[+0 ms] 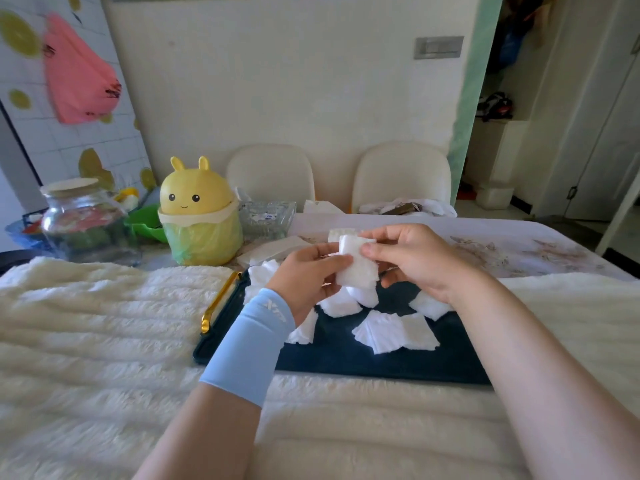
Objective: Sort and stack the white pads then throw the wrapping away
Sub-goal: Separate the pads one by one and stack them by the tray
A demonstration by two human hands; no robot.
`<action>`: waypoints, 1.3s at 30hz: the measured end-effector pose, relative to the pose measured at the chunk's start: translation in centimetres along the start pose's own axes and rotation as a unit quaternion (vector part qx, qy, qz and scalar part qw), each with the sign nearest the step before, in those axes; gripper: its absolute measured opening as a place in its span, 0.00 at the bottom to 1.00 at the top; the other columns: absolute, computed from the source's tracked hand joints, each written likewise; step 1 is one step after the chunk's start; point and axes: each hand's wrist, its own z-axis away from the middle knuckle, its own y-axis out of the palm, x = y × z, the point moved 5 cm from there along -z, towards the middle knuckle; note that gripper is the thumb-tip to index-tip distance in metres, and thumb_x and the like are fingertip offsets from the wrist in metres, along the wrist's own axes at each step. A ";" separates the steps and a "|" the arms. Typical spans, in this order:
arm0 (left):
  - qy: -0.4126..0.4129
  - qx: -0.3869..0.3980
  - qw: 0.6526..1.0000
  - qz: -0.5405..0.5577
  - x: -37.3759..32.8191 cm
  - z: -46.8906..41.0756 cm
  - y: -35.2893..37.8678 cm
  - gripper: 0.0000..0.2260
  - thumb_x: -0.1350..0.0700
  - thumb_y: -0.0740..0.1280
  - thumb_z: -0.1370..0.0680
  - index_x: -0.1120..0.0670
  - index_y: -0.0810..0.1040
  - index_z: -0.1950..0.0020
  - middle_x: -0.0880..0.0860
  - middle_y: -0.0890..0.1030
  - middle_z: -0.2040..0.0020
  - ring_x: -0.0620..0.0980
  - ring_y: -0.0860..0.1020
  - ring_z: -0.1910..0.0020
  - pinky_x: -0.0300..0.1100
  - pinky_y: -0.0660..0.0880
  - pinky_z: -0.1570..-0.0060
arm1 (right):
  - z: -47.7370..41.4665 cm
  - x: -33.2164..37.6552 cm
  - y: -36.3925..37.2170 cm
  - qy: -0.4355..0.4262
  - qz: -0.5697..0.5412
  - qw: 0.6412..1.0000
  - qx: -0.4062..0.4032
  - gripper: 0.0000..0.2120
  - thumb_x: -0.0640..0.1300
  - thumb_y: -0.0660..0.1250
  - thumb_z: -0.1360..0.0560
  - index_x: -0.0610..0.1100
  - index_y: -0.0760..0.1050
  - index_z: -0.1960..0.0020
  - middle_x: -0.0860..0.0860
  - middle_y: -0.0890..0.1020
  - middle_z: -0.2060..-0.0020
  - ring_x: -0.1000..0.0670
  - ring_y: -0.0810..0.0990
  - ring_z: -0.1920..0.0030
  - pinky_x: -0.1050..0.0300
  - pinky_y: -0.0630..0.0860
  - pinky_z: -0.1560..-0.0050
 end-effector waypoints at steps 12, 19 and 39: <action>-0.012 -0.038 0.999 -0.013 0.7 -0.3 -1.0 0.10 0.57 0.71 0.23 0.58 0.81 0.43 0.58 0.85 0.48 0.53 0.85 0.51 0.42 0.81 0.55 | 0.7 0.5 -2.2 0.033 0.314 0.948 0.042 0.09 0.43 0.74 0.25 0.51 0.81 0.46 0.55 0.85 0.54 0.54 0.83 0.66 0.58 0.77 0.61; 0.004 -0.067 0.996 -0.062 0.6 -0.4 -1.5 0.07 0.58 0.73 0.24 0.56 0.83 0.47 0.56 0.86 0.50 0.54 0.85 0.50 0.46 0.82 0.51 | 2.2 -2.3 -1.6 0.222 0.566 0.768 0.201 0.27 0.52 0.81 0.35 0.55 0.79 0.37 0.53 0.83 0.45 0.52 0.82 0.55 0.56 0.79 0.52; 0.013 -0.134 0.990 -0.046 0.3 -0.2 -1.9 0.08 0.55 0.75 0.26 0.58 0.84 0.52 0.60 0.86 0.52 0.59 0.84 0.50 0.50 0.83 0.51 | 2.0 1.7 -5.0 0.036 0.170 0.985 0.007 0.11 0.40 0.74 0.25 0.50 0.83 0.44 0.54 0.86 0.53 0.55 0.80 0.60 0.60 0.78 0.59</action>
